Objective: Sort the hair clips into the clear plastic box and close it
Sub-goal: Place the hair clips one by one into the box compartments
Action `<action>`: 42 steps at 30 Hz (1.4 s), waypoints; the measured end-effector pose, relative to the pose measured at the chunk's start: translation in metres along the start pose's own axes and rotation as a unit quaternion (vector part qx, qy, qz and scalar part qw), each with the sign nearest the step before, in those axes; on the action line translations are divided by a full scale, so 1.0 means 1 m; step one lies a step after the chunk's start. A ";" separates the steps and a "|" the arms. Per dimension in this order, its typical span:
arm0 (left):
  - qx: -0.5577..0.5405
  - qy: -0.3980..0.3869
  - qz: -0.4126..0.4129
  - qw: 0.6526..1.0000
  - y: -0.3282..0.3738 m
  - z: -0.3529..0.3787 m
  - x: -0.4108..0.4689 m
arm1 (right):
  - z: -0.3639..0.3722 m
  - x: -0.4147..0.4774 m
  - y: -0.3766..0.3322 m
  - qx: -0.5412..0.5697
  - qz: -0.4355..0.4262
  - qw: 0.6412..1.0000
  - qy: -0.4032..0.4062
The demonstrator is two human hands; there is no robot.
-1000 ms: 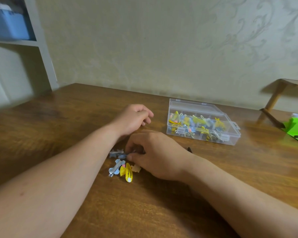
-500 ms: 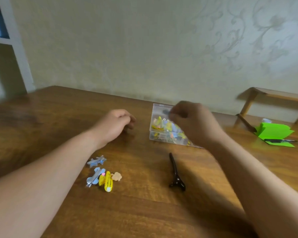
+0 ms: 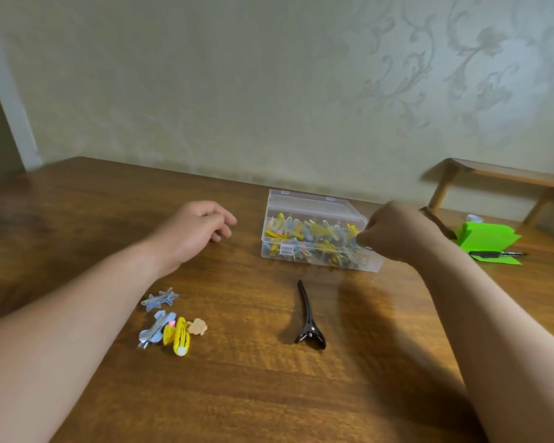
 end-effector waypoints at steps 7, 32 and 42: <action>-0.011 0.002 0.002 1.000 -0.003 0.001 0.002 | 0.007 0.001 0.001 -0.020 -0.010 1.000 0.021; -0.054 0.074 -0.038 0.995 0.003 -0.003 0.002 | 0.010 -0.067 -0.102 0.216 -0.269 0.937 0.047; -0.068 0.058 -0.042 0.995 0.006 -0.006 -0.002 | 0.022 -0.119 -0.141 0.173 -0.429 0.853 -0.243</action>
Point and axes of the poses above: each hand's wrist, its own x-axis towards the middle knuckle, its own z-axis out of the palm, y = z × x, the point moved 1 cm from there along x, towards the middle knuckle, and after that the axes turned 7 degrees about y, right-handed, at the moved point
